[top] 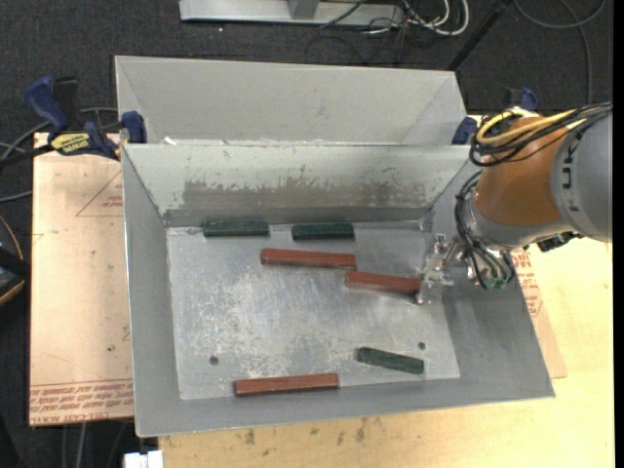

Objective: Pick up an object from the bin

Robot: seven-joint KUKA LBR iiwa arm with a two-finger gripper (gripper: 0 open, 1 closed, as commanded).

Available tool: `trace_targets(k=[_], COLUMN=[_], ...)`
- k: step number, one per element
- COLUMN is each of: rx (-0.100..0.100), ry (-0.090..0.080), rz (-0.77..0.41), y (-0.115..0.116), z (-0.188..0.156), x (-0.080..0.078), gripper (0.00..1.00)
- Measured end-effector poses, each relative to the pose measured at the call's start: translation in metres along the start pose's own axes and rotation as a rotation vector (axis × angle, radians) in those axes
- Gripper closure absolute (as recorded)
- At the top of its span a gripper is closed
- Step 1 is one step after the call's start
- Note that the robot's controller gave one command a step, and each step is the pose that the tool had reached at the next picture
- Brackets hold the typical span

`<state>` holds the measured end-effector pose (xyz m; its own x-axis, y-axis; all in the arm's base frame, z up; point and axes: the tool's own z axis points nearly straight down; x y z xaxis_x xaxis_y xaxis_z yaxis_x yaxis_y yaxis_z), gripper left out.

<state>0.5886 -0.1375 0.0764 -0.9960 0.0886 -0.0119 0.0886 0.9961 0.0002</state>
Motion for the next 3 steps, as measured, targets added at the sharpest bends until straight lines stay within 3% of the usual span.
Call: trace_targets(k=[2,3], rx=[0.000,0.000], ry=[0.001,0.009], rz=[0.001,-0.006], y=[0.000,0.000], z=[-0.002,-0.053], x=[0.001,0.003], gripper=[1.00,1.00])
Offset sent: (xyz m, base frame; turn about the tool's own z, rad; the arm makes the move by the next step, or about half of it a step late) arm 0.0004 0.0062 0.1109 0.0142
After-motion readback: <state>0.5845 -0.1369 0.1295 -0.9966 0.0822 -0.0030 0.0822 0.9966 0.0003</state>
